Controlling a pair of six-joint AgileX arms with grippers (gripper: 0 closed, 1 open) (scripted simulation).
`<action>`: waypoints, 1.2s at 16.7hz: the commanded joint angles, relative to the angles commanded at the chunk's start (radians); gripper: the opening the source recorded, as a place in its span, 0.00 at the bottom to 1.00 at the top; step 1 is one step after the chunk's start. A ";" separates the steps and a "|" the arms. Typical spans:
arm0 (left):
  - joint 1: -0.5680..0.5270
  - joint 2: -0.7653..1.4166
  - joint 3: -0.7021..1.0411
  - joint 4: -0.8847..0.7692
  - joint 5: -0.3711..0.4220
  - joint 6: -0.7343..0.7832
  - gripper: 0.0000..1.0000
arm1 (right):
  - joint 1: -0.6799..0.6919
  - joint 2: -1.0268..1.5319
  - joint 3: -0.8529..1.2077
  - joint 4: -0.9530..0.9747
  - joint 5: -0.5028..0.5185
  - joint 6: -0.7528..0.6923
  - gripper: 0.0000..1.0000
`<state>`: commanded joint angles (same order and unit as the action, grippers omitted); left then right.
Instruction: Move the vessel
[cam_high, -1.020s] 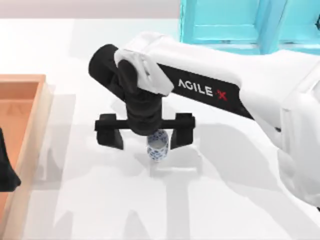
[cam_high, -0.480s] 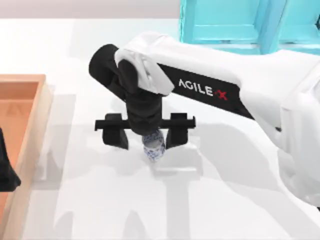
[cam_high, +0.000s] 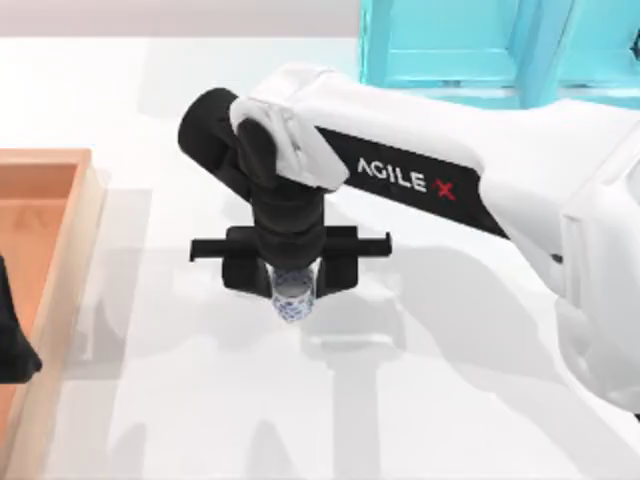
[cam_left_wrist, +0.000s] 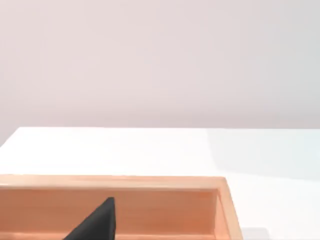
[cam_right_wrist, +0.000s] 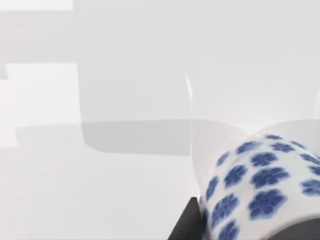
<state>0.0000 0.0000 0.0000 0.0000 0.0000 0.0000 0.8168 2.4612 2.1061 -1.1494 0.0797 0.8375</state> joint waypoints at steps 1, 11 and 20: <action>0.000 0.000 0.000 0.000 0.000 0.000 1.00 | 0.000 0.000 0.000 0.000 0.000 0.000 0.00; 0.000 0.000 0.000 0.000 0.000 0.000 1.00 | -0.011 -0.014 -0.013 0.011 -0.003 -0.011 0.00; 0.000 0.000 0.000 0.000 0.000 0.000 1.00 | -0.414 -0.424 -0.504 0.073 -0.037 -0.413 0.00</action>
<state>0.0000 0.0000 0.0000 0.0000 0.0000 0.0000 0.4028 2.0368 1.6022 -1.0762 0.0424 0.4242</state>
